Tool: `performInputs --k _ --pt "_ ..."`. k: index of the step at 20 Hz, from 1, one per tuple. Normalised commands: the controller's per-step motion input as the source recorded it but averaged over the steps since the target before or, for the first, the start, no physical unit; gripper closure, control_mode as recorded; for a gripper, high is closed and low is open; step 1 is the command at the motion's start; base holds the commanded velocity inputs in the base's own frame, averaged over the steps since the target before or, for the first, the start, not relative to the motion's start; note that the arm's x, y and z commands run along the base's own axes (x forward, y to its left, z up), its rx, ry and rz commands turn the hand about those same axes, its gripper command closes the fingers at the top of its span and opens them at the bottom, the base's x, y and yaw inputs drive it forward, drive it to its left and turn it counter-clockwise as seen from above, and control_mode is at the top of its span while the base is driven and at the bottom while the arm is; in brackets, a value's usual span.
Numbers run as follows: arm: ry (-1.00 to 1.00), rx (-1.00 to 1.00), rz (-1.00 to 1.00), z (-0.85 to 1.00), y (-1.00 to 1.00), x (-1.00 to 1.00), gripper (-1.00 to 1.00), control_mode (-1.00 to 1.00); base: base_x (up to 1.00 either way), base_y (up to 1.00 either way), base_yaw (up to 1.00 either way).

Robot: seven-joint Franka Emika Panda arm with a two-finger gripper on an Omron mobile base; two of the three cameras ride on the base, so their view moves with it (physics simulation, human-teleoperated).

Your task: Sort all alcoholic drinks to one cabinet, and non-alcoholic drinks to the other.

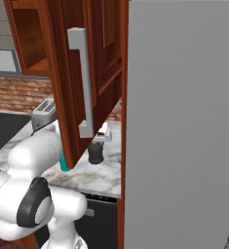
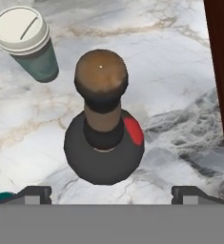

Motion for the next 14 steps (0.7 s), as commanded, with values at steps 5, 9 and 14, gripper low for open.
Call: performInputs --k 5,9,14 --pt "-0.07 0.0 0.0 -0.03 0.0 0.17 -1.0 -1.0 0.0 0.0 0.0" --pt "-0.02 0.0 0.0 -0.08 0.0 0.12 -1.0 -1.0 0.0 0.0 0.0" --pt "0.0 0.0 0.0 -0.17 0.0 0.08 -1.0 -1.0 0.0 0.0 0.0"
